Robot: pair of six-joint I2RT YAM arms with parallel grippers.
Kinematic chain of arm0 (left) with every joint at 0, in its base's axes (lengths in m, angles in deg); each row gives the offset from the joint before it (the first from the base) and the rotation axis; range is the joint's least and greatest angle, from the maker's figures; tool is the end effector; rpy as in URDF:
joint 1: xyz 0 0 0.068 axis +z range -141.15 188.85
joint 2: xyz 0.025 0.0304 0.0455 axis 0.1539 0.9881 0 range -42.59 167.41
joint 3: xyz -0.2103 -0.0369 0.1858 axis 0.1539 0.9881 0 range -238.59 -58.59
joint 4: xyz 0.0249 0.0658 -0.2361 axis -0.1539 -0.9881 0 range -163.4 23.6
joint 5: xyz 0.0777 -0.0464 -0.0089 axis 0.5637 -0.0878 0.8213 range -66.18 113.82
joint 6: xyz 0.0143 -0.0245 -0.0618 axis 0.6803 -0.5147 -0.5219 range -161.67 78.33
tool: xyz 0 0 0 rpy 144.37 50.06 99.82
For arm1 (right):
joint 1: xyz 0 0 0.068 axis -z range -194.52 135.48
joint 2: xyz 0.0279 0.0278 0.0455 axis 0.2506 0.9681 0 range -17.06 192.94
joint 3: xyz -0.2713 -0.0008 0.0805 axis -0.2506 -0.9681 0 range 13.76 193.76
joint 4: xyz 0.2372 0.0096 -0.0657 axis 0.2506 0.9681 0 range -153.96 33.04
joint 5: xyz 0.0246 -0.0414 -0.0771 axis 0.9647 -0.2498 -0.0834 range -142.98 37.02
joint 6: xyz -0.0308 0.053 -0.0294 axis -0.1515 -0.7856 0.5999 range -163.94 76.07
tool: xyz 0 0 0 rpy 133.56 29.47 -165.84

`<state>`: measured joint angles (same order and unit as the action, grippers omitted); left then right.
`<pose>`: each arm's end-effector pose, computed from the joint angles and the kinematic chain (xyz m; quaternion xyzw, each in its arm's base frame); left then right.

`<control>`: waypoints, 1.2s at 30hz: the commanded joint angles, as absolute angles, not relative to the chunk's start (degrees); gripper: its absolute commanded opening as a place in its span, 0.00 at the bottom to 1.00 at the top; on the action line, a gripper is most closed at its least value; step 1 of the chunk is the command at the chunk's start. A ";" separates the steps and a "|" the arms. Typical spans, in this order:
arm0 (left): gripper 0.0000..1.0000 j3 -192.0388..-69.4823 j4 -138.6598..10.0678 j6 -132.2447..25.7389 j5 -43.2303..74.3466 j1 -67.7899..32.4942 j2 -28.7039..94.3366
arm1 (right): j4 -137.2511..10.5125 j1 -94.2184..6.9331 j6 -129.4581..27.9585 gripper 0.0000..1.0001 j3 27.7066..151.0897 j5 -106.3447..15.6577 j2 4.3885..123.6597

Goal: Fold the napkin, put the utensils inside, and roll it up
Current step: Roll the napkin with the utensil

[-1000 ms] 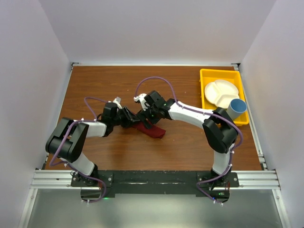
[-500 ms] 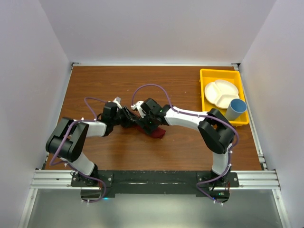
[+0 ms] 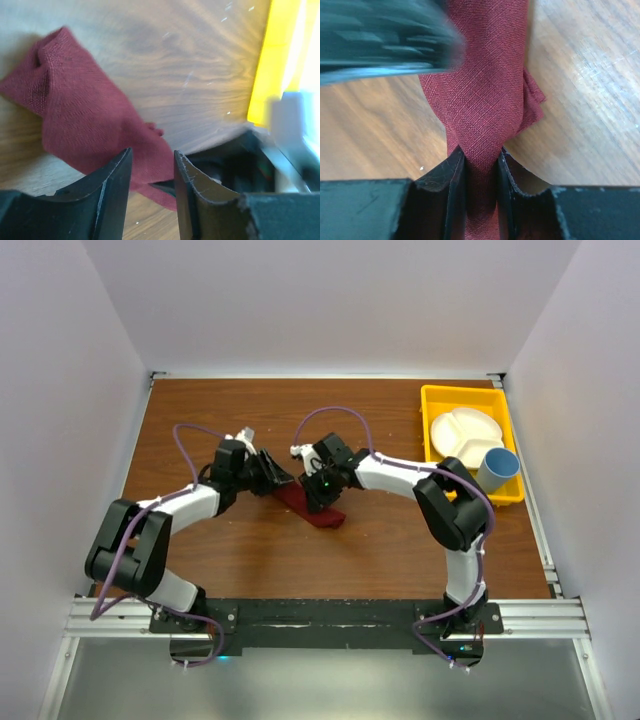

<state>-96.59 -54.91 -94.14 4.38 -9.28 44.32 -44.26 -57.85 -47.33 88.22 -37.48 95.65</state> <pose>0.2799 -0.1107 0.1784 -0.1894 0.8664 -0.3758 0.2688 0.2882 0.2919 0.1649 -0.3603 0.8824 0.2275 0.1996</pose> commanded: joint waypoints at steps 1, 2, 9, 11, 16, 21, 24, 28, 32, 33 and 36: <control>0.45 -102.53 -58.93 -88.08 6.86 -8.99 39.94 | -43.66 -51.79 -51.14 0.10 90.84 -19.45 101.06; 0.45 -103.67 -58.93 -88.08 6.33 -9.08 40.11 | -43.92 -51.17 -51.93 0.10 91.19 -17.58 101.68; 0.44 -104.30 -53.05 -91.76 0.44 -9.34 45.91 | -49.02 -46.34 -58.87 0.13 89.97 -4.83 106.25; 0.43 -104.03 -52.78 -91.95 0.26 -9.34 48.28 | -51.47 -45.28 -60.54 0.15 88.48 -3.33 106.52; 0.43 -102.89 -50.14 -91.86 0.00 -9.43 52.50 | -52.54 -43.61 -61.51 0.20 87.33 -1.75 106.78; 0.43 -102.89 -49.17 -91.33 1.23 -9.43 55.75 | -52.63 -43.26 -61.43 0.30 86.80 -2.09 106.43; 0.42 -102.54 -49.61 -90.63 2.28 -9.43 56.46 | -51.75 -43.26 -60.99 0.42 86.71 -3.41 105.47; 0.42 -101.92 -49.26 -90.28 2.46 -9.43 57.08 | -47.89 -43.52 -58.44 0.56 88.46 -8.57 102.75; 0.42 -101.84 -48.30 -91.06 2.02 -9.43 57.52 | -42.00 -44.75 -54.40 0.66 91.19 -16.57 99.14; 0.42 -101.83 -48.21 -91.15 1.85 -9.43 57.60 | -40.77 -45.36 -53.52 0.68 91.54 -18.51 98.35; 0.42 -101.75 -47.85 -91.77 1.23 -9.43 57.34 | -40.15 -47.64 -52.73 0.73 91.81 -25.63 95.28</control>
<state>-102.73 -49.12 -91.78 1.03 -9.28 56.56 -44.87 -45.26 -57.08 90.03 -11.71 99.91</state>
